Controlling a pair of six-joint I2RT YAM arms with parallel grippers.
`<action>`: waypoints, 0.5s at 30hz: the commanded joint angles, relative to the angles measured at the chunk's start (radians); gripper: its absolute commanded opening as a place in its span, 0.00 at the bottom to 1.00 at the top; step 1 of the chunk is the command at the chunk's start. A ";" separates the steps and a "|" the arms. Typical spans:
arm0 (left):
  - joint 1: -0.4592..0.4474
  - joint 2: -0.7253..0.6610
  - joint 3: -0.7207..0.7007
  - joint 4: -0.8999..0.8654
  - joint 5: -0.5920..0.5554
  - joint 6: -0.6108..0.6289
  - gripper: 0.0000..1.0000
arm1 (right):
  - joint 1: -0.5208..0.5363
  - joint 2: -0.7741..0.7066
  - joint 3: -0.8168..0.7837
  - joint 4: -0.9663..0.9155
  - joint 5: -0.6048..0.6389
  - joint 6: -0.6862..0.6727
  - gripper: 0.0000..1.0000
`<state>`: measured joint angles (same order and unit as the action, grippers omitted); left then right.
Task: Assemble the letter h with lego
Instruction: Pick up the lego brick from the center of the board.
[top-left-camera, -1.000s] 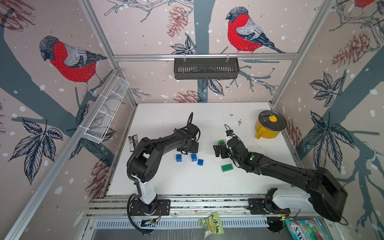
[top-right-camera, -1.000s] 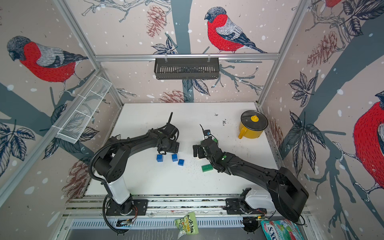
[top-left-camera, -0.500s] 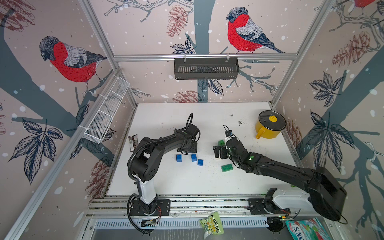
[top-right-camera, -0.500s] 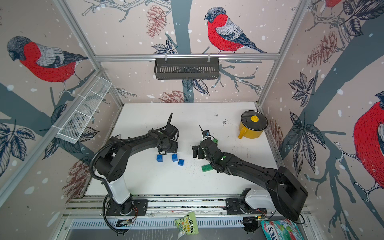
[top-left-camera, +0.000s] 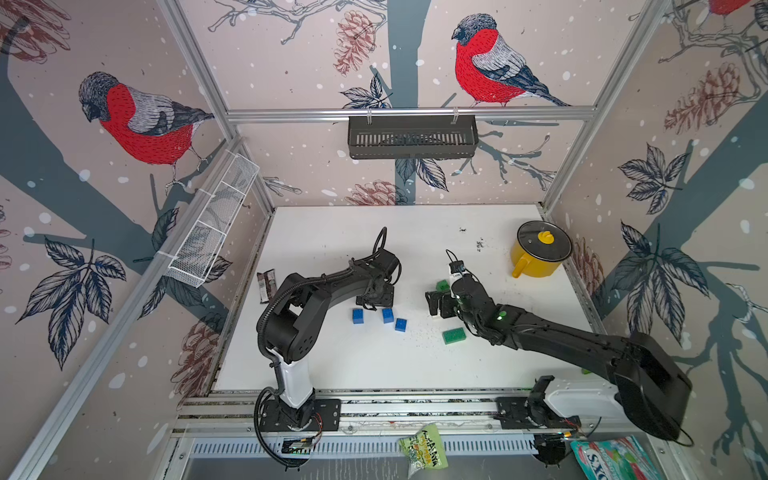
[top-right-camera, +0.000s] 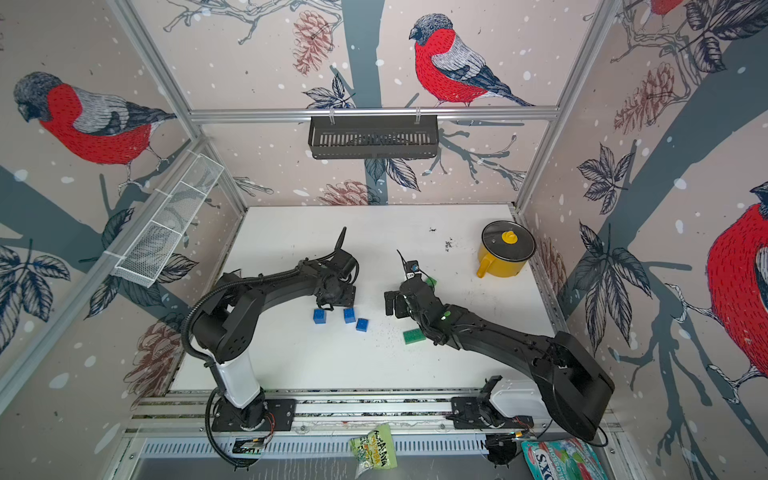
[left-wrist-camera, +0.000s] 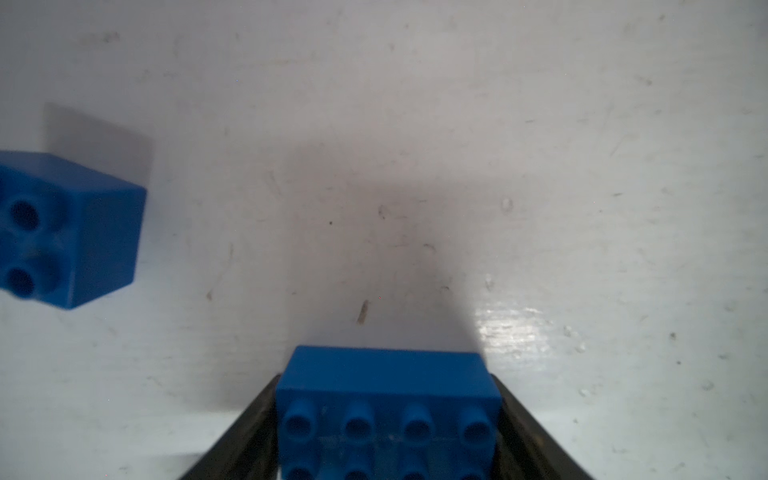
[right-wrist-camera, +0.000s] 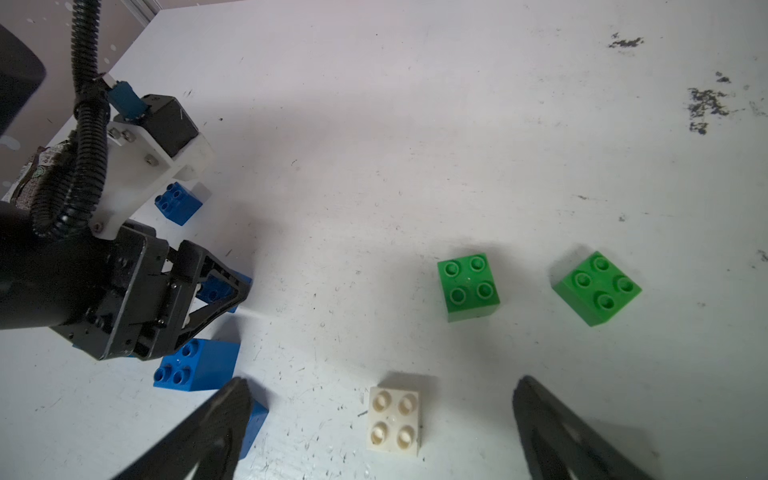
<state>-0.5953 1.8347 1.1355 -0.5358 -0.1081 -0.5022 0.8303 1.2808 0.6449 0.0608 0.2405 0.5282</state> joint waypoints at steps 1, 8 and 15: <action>-0.003 -0.002 0.002 -0.013 -0.016 -0.010 0.69 | 0.002 0.001 0.006 0.019 0.010 0.009 0.99; -0.003 -0.006 0.006 -0.020 -0.029 -0.009 0.67 | 0.003 0.002 0.007 0.018 0.011 0.009 1.00; -0.003 -0.017 0.015 -0.032 -0.039 -0.007 0.63 | 0.003 0.005 0.008 0.017 0.013 0.006 1.00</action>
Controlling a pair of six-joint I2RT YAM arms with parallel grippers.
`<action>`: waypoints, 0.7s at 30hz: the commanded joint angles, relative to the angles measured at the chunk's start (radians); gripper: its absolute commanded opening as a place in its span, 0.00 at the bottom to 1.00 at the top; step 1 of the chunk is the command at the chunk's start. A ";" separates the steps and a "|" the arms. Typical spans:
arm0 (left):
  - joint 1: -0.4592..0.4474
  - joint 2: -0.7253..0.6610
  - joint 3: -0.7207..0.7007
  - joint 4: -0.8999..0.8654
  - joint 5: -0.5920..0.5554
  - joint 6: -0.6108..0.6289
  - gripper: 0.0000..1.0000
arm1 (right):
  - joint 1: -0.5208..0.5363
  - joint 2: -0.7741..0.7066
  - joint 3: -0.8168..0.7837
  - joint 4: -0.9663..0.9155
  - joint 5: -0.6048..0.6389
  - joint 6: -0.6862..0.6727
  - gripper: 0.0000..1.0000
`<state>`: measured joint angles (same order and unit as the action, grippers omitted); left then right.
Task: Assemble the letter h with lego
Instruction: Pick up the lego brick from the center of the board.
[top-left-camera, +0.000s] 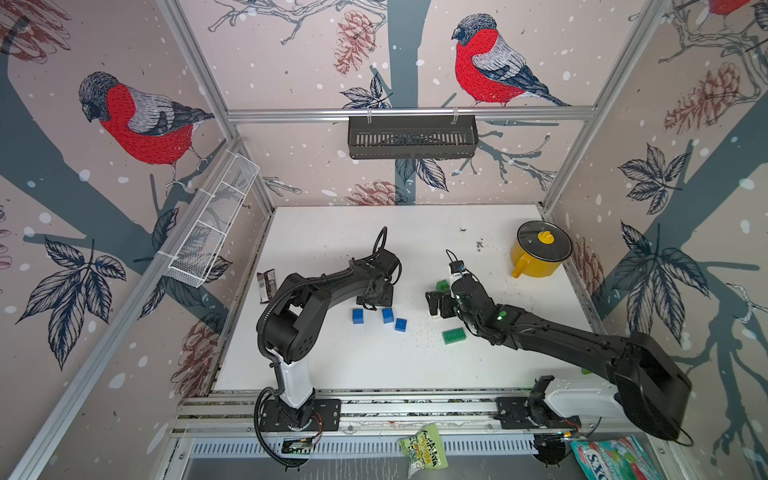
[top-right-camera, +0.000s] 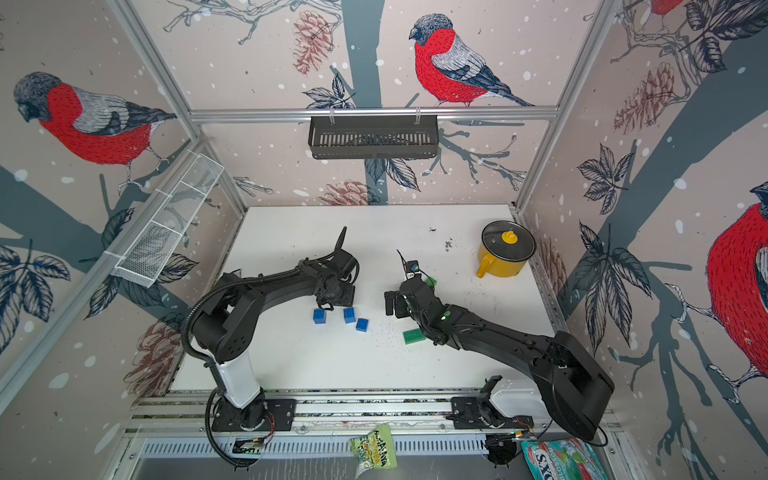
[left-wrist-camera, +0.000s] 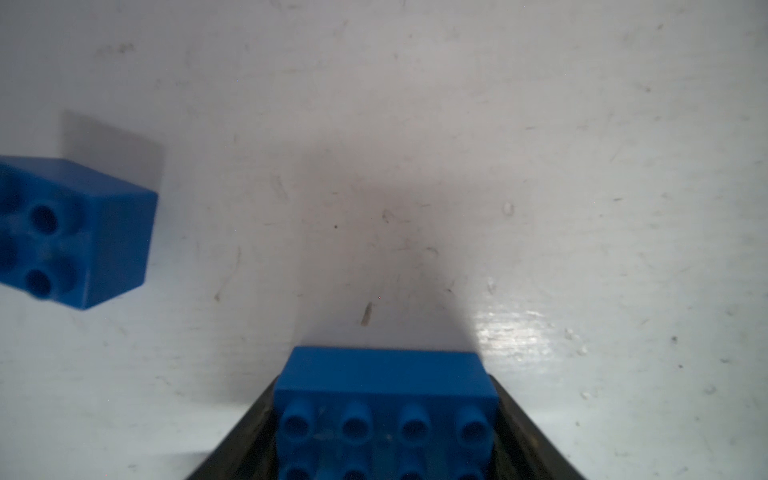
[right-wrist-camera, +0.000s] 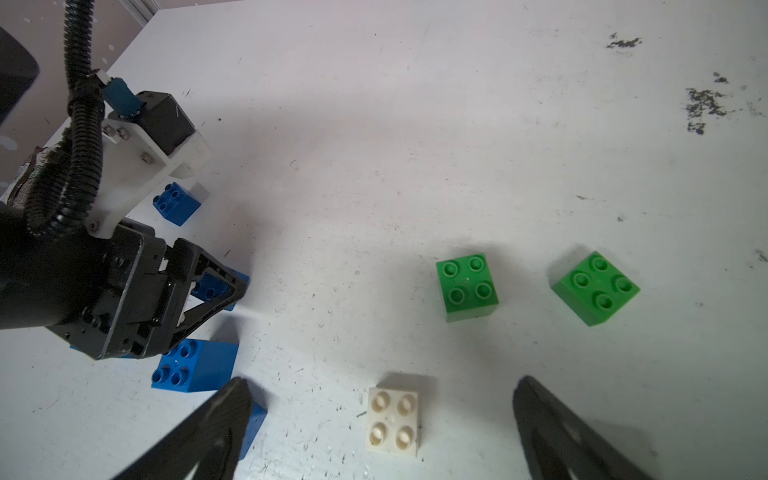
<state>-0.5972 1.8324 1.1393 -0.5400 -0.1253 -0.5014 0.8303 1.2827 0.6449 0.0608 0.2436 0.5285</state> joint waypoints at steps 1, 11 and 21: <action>0.000 -0.019 0.017 -0.036 -0.026 -0.008 0.63 | 0.003 0.000 0.007 0.017 0.010 0.004 1.00; -0.001 -0.110 0.053 -0.109 -0.012 -0.016 0.63 | 0.004 -0.007 0.004 0.020 0.008 -0.002 1.00; -0.001 -0.224 0.013 -0.229 0.034 -0.038 0.63 | 0.021 -0.009 0.006 0.025 0.010 -0.013 1.00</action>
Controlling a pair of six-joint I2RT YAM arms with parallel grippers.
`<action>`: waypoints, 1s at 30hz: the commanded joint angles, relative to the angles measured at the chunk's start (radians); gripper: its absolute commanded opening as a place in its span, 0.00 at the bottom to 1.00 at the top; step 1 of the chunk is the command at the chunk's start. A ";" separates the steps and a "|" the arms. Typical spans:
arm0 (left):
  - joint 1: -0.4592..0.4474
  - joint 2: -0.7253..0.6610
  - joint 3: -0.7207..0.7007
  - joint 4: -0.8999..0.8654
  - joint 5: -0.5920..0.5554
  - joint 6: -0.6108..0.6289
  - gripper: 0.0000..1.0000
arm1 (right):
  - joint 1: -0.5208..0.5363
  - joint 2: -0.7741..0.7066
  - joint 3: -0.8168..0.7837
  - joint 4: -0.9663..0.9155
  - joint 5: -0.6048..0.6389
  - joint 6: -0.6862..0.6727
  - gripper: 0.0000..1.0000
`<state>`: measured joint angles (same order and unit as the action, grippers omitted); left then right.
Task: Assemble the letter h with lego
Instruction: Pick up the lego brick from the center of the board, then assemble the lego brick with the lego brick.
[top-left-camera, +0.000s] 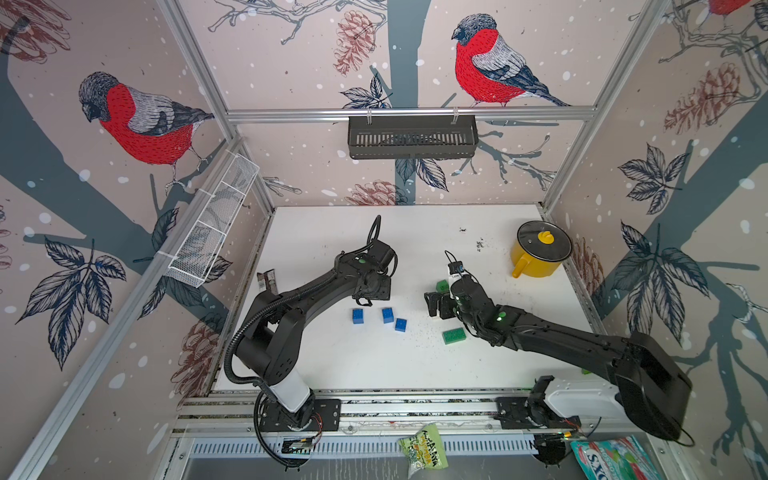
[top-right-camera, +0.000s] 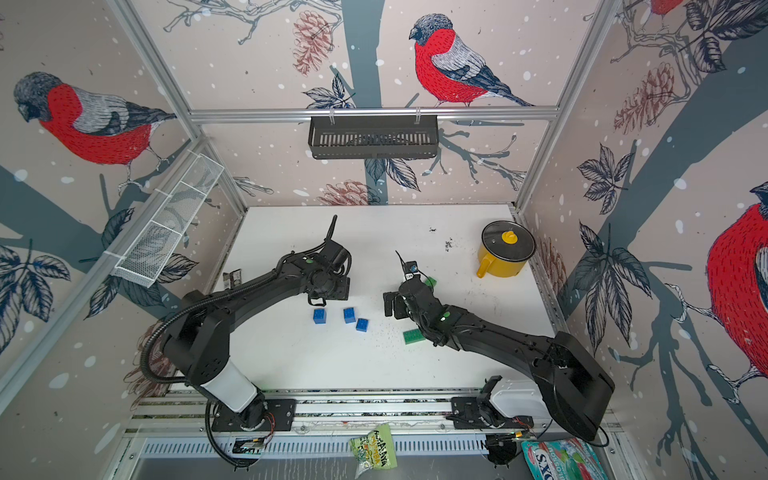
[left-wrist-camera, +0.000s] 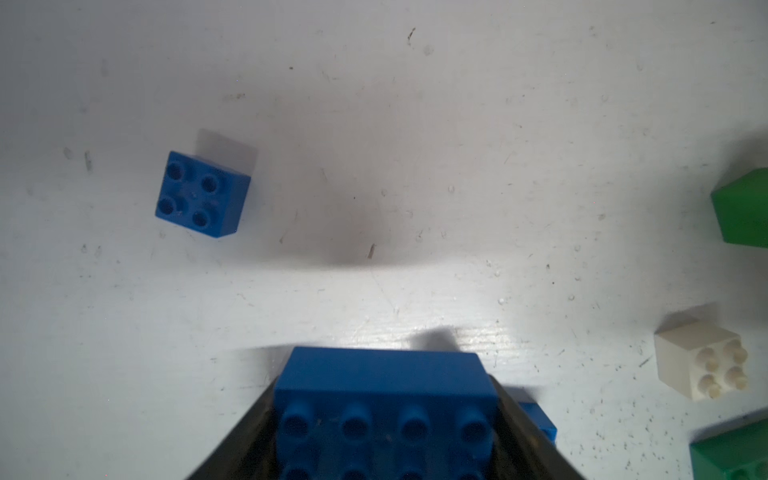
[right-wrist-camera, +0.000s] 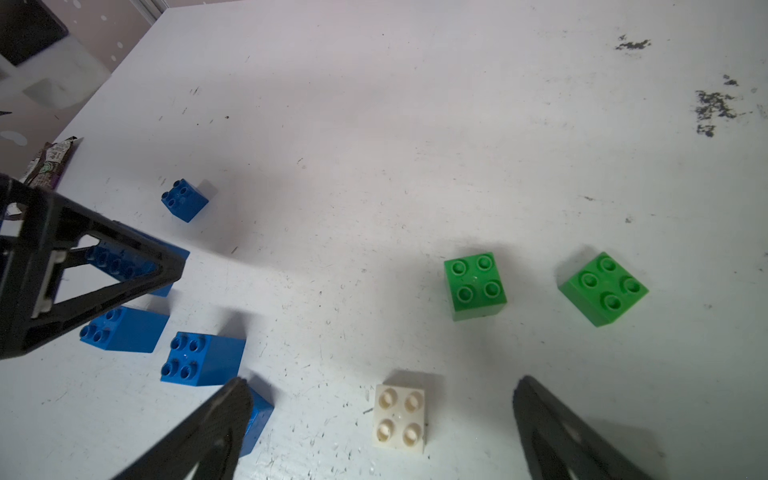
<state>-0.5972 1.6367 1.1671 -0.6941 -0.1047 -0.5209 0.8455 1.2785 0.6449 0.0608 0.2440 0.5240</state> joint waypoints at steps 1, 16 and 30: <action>-0.001 -0.039 -0.022 -0.083 0.017 -0.021 0.63 | 0.006 -0.005 0.006 0.024 0.010 -0.009 0.99; -0.001 -0.120 -0.128 -0.098 0.014 -0.055 0.64 | 0.023 0.004 0.012 0.024 0.014 -0.015 0.99; 0.000 -0.089 -0.154 -0.076 0.002 -0.057 0.64 | 0.032 0.015 0.015 0.026 0.018 -0.020 1.00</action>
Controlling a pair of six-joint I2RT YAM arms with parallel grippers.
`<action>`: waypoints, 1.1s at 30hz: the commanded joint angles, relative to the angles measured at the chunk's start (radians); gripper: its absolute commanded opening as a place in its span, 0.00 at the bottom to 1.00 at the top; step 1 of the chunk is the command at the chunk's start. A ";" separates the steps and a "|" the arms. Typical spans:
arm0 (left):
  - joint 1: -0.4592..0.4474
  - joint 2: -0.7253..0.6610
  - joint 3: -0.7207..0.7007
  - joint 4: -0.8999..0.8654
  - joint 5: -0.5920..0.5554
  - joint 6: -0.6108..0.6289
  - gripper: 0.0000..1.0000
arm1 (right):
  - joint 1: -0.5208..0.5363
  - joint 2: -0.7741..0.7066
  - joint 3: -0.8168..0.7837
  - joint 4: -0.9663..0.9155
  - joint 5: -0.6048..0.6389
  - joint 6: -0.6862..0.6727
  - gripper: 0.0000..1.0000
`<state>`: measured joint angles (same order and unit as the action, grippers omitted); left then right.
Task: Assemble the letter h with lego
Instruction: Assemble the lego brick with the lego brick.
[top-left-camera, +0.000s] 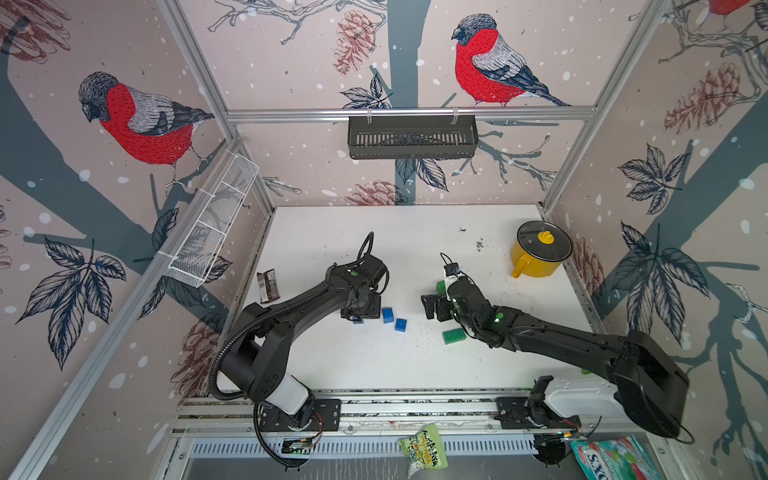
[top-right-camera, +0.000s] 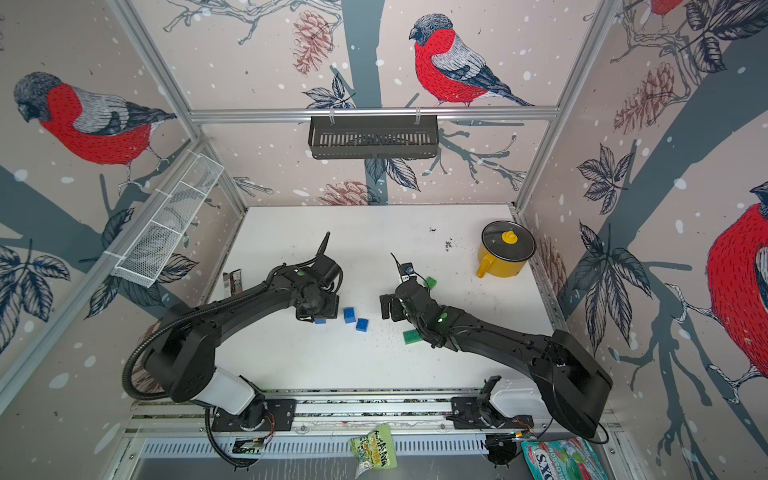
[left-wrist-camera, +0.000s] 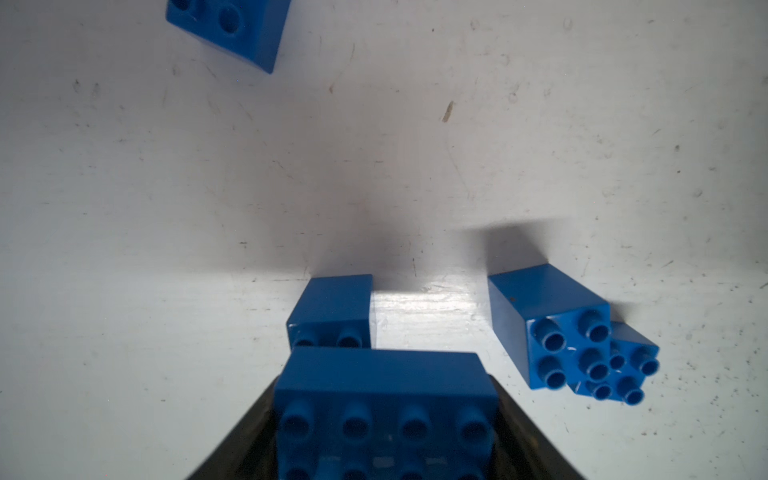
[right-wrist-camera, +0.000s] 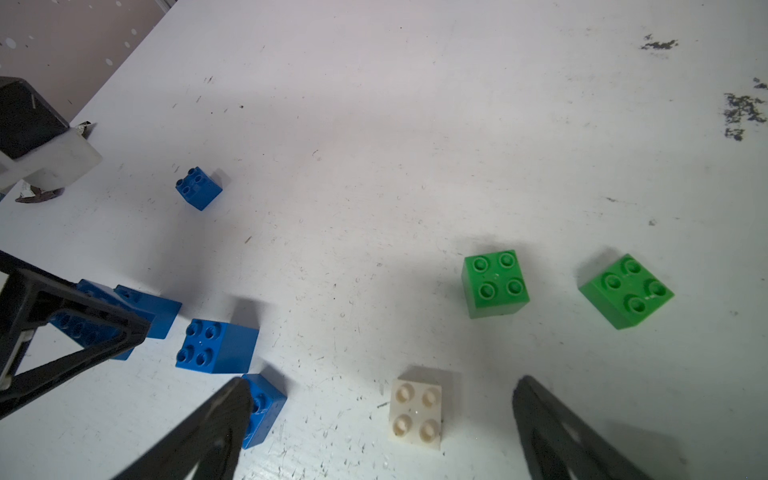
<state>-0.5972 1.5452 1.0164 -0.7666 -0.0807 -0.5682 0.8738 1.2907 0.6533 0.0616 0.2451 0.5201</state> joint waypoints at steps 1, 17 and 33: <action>0.001 0.003 -0.002 -0.004 -0.025 -0.011 0.64 | 0.004 0.004 0.008 0.024 0.017 -0.017 1.00; 0.016 0.015 0.000 0.010 -0.016 0.005 0.64 | 0.012 0.013 0.012 0.023 0.029 -0.019 1.00; 0.017 0.000 -0.013 0.021 0.002 -0.007 0.64 | 0.017 0.019 0.016 0.021 0.033 -0.023 0.99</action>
<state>-0.5831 1.5524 1.0050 -0.7399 -0.0792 -0.5678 0.8886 1.3090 0.6621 0.0612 0.2626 0.5159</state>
